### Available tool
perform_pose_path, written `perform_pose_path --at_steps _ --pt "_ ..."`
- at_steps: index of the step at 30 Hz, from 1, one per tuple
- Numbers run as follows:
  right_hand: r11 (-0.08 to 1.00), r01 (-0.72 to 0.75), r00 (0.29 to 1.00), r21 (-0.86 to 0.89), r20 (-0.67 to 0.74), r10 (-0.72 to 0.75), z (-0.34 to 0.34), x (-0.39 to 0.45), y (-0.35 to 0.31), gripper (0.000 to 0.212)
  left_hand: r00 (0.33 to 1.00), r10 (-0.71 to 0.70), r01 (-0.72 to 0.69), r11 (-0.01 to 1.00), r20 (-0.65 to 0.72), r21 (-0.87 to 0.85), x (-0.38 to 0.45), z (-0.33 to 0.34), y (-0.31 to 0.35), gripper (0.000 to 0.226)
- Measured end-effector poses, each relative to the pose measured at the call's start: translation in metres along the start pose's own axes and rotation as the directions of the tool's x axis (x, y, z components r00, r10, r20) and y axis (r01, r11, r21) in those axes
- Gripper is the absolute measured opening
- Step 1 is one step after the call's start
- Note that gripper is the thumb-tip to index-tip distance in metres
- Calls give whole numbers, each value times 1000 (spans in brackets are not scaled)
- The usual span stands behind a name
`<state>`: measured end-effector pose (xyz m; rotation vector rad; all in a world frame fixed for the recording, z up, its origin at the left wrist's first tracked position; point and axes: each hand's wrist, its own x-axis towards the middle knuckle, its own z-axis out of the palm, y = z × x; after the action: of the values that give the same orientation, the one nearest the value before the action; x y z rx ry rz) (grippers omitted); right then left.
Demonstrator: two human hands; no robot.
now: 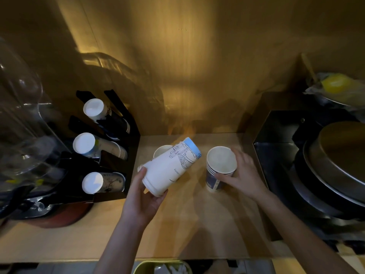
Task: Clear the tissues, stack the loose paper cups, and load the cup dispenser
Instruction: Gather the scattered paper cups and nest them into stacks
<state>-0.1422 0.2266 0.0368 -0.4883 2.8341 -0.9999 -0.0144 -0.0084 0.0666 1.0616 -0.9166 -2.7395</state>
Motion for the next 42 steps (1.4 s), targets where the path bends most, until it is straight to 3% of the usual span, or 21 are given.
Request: perform_pose_path --at_steps 4,7,10,13,16,19,23,28,32,37,39,42 --pt "997 17 1000 -80 -8 -18 -11 0 -22 108 991 119 -127 982 65 140 1 2 2 36" --pt "982 185 983 -44 29 -184 -14 -1 -52 113 958 278 -285 902 69 325 -2 10 4 57" --pt "924 381 921 -23 100 -377 -6 -2 -86 109 903 425 -405 797 61 447 -7 22 8 80" --pt "880 474 874 -21 129 -468 10 2 -108 104 847 512 -502 681 143 534 -14 35 10 74" --pt "892 453 885 11 118 -451 23 10 -116 96 817 555 -526 608 155 595 -15 36 19 74" --pt "906 414 898 90 122 -423 29 16 -120 93 816 563 -513 602 130 612 -13 35 35 81" --pt "917 352 921 189 108 -375 34 24 -122 88 795 603 -526 633 65 568 -13 41 63 55" --pt "886 238 958 397 55 -282 45 37 -126 85 733 676 -583 566 75 583 -14 46 102 48" --pt "837 184 969 515 48 -243 55 46 -138 85 671 713 -617 384 204 687 -10 56 114 67" --pt "713 23 976 701 139 -167 69 70 -134 87 609 636 -590 -38 475 807 2 78 118 74" --pt "700 -31 971 714 186 -147 78 74 -126 92 627 568 -556 -152 532 817 11 81 114 76" --pt "727 -69 970 683 217 -111 90 72 -113 84 698 470 -511 -202 541 835 30 74 97 82"
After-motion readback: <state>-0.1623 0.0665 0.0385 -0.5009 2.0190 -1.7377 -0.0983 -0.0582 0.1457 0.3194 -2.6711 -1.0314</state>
